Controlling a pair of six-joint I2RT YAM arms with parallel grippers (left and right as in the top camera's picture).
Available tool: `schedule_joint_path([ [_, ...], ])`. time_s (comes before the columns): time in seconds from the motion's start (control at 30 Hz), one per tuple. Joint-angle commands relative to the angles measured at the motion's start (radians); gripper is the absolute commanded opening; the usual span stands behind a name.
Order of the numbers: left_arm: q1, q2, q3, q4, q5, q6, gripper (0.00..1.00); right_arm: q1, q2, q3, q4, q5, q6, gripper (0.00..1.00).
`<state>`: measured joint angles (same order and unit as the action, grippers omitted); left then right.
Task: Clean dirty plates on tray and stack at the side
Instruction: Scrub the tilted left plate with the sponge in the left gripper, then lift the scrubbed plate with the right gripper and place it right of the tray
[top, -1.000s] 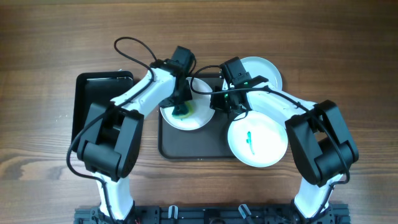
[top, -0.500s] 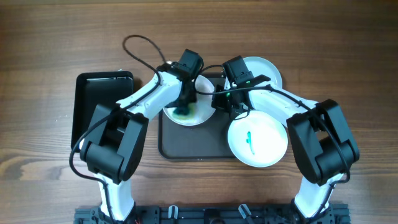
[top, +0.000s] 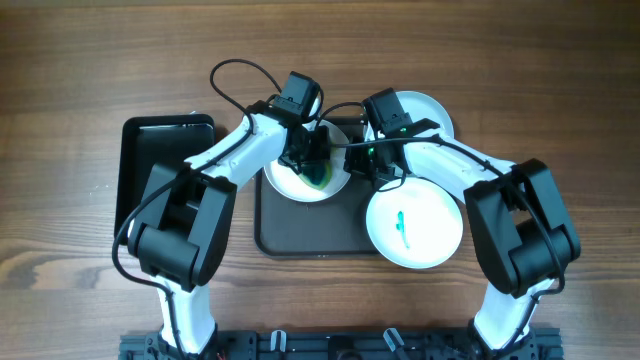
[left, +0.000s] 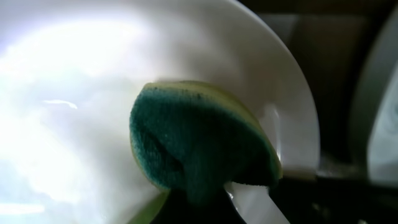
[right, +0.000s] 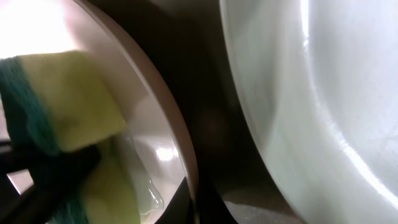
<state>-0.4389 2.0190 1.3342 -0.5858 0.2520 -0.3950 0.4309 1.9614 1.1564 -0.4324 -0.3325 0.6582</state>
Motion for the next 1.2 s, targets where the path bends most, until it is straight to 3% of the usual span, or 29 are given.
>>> schedule_joint_path([
  [0.0, -0.002, 0.016, -0.006, 0.016, -0.365, -0.140, 0.04, 0.003, 0.028, -0.016, -0.011, 0.040, -0.005, 0.04],
  [0.1, -0.002, 0.016, -0.006, -0.008, -0.573, -0.228, 0.04, 0.003, 0.028, -0.016, -0.011, 0.040, -0.005, 0.04],
  [0.17, 0.001, 0.012, 0.005, -0.016, -0.608, -0.249, 0.04, 0.003, 0.028, -0.016, -0.014, 0.040, -0.008, 0.04],
  [0.3, 0.042, -0.023, 0.111, -0.128, -0.446, -0.267, 0.04, 0.003, 0.028, -0.016, -0.014, 0.040, -0.013, 0.04],
  [0.4, 0.085, -0.058, 0.216, -0.282, -0.302, -0.208, 0.04, 0.003, 0.028, -0.016, -0.016, 0.039, -0.023, 0.04],
  [0.53, 0.134, -0.138, 0.280, -0.473, -0.275, -0.168, 0.04, 0.003, -0.021, -0.016, -0.052, 0.060, -0.050, 0.04],
  [0.63, 0.187, -0.207, 0.281, -0.533, -0.233, -0.154, 0.04, 0.008, -0.104, -0.016, -0.123, 0.155, -0.068, 0.04],
  [0.7, 0.212, -0.226, 0.281, -0.556, -0.234, -0.087, 0.04, 0.040, -0.194, -0.016, -0.169, 0.292, -0.083, 0.04],
  [0.87, 0.210, -0.224, 0.281, -0.556, -0.234, -0.083, 0.04, 0.221, -0.362, -0.016, -0.239, 0.760, -0.112, 0.04],
  [1.17, 0.210, -0.224, 0.281, -0.551, -0.233, -0.083, 0.04, 0.562, -0.394, -0.016, -0.279, 1.606, -0.166, 0.04],
])
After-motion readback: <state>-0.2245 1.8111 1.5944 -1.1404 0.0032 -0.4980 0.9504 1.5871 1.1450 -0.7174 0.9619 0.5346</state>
